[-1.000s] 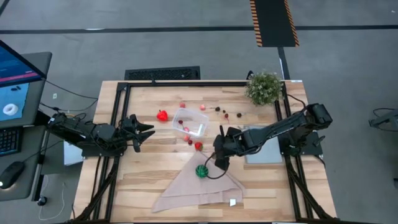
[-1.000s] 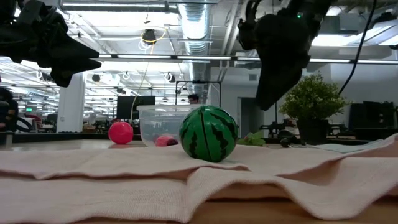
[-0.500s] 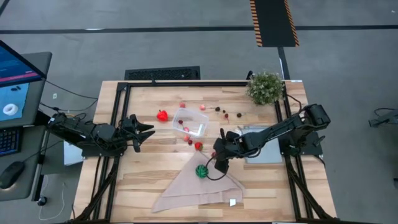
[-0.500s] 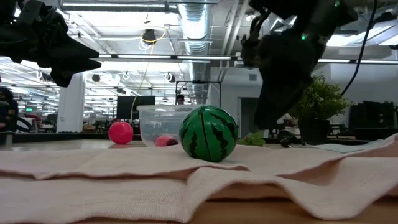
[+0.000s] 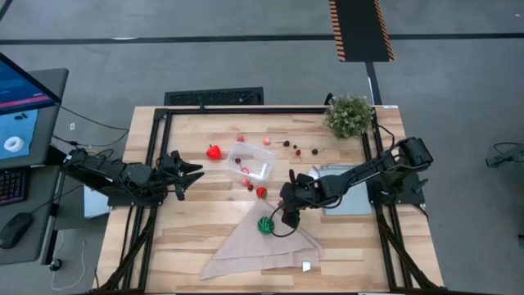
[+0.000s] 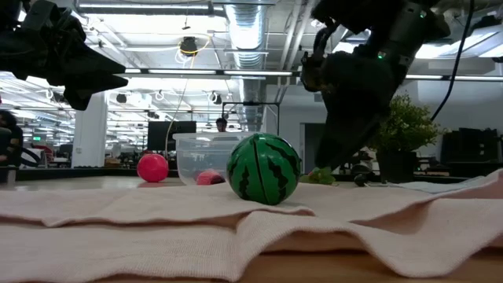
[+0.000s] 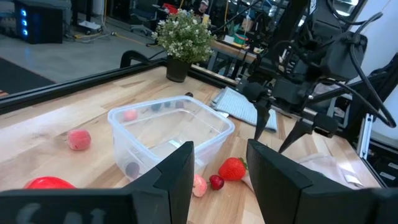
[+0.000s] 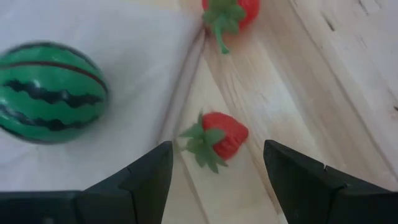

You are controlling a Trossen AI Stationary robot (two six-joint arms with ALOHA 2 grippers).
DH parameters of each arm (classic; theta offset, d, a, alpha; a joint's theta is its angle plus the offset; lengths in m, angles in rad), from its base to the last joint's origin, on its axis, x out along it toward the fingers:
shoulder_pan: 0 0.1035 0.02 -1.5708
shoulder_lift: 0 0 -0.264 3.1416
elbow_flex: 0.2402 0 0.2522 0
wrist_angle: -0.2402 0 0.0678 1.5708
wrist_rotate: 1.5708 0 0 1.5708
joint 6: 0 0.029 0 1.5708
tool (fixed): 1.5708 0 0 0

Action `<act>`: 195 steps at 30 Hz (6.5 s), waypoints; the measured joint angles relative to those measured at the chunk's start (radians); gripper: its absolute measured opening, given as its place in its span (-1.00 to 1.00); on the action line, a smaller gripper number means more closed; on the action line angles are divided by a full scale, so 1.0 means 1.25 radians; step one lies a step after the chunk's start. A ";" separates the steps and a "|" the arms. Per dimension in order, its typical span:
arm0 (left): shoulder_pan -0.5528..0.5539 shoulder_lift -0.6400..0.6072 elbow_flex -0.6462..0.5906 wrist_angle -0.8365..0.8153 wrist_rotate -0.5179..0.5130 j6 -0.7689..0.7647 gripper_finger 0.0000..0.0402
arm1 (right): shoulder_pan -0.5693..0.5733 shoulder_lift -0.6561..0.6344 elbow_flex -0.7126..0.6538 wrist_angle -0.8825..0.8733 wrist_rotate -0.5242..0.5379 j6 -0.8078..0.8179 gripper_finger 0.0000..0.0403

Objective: Pick and placing Produce into tupperware
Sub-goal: Put the right strawberry into the transparent bin, then put the strawberry into the transparent bin

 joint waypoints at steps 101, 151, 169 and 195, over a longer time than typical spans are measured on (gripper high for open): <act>0.000 0.000 -0.001 -0.003 -0.005 0.004 -0.31 | -0.191 -0.006 0.320 -0.224 -0.129 -0.306 0.22; 0.000 0.000 -0.001 -0.005 -0.005 -0.002 -0.31 | -0.125 0.157 0.212 -0.074 -0.089 -0.209 0.00; 0.000 0.000 -0.001 -0.006 -0.005 -0.003 -0.31 | -0.127 0.157 0.214 -0.100 -0.131 -0.207 -0.94; 0.000 0.000 -0.001 -0.008 -0.005 -0.003 -0.31 | -0.169 0.150 0.357 -0.374 -0.037 -0.261 -0.95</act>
